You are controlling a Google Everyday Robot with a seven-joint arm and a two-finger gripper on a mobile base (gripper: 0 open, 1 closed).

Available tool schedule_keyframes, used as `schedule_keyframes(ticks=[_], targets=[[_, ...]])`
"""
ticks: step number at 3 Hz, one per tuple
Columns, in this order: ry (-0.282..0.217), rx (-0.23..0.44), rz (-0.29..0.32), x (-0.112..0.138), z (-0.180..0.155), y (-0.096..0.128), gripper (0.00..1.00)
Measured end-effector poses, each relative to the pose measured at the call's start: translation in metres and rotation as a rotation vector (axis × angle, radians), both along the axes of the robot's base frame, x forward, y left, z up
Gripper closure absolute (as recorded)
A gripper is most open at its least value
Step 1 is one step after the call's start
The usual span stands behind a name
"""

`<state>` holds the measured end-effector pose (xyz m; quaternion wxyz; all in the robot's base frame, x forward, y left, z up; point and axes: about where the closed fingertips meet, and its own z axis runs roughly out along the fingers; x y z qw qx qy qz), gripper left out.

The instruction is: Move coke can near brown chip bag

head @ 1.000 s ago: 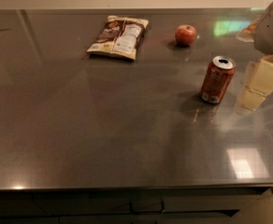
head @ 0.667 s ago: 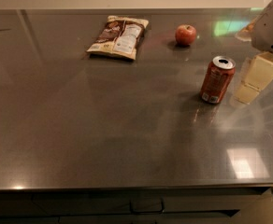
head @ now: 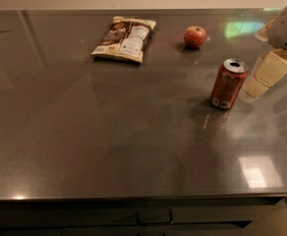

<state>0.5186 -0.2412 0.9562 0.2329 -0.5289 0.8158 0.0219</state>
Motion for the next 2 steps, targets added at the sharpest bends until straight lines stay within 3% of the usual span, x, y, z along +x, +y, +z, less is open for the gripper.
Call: schedule_keyframes(ticks=[2], targets=[[0.057, 0.121, -0.061, 0.014, -0.030, -0.002, 0.00]])
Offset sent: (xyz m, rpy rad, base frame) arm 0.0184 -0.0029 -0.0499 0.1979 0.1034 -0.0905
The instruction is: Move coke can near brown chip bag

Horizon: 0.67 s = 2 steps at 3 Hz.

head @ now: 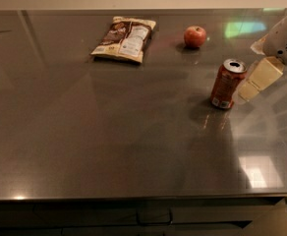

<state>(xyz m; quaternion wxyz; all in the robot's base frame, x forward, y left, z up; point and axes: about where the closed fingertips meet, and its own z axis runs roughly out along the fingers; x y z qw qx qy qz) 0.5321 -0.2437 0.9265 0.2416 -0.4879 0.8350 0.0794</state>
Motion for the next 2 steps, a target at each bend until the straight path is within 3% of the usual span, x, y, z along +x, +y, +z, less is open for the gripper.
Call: schedule_keyframes(ticks=[2], targets=[[0.041, 0.081, -0.017, 0.0071, -0.0239, 0.0103, 0.00]])
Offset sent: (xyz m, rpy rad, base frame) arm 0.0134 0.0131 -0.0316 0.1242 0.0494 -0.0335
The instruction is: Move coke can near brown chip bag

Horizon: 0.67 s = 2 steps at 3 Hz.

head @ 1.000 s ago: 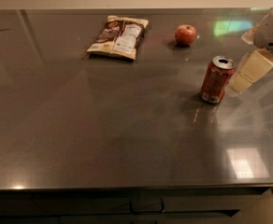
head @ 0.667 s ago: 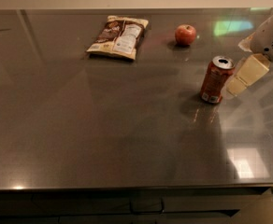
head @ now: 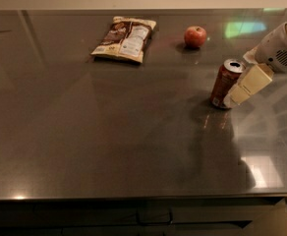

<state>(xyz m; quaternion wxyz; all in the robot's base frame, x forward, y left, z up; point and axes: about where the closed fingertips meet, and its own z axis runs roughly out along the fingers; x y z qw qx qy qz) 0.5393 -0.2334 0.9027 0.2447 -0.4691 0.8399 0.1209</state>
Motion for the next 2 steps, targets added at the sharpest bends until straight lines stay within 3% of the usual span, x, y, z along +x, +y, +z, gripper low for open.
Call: schedule_keyframes(ticks=[1, 2], targets=[[0.005, 0.032, -0.006, 0.0062, -0.0033, 0.0058, 0.00], [0.013, 0.057, -0.015, 0.0084, -0.0046, 0.0074, 0.16]])
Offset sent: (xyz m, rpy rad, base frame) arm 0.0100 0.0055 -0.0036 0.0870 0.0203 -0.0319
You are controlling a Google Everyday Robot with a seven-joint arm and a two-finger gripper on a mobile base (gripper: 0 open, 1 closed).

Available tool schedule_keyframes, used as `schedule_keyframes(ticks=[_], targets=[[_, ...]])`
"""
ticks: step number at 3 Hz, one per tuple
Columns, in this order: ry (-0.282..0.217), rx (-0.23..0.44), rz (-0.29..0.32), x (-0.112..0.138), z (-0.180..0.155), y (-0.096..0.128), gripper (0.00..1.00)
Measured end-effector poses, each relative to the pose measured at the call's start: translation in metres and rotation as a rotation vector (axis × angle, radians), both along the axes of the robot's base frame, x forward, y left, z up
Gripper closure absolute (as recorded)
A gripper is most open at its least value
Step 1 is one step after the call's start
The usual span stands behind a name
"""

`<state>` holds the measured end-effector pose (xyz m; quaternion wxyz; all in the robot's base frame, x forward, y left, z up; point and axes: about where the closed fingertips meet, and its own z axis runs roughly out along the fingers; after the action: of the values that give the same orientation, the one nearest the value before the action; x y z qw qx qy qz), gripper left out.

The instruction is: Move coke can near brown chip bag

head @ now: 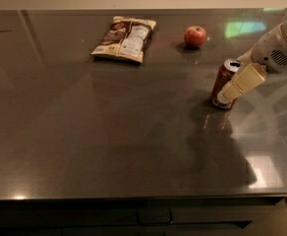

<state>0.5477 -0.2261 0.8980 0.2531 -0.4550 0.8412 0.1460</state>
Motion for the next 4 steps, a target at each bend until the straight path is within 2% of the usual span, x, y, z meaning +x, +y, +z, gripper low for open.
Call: schedule_keyframes(ticks=[2, 3, 4], targets=[[0.006, 0.011, -0.006, 0.002, 0.005, 0.003, 0.62], [0.001, 0.017, 0.019, 0.010, 0.015, 0.016, 0.86], [-0.016, 0.039, 0.065, 0.028, 0.026, 0.042, 1.00]])
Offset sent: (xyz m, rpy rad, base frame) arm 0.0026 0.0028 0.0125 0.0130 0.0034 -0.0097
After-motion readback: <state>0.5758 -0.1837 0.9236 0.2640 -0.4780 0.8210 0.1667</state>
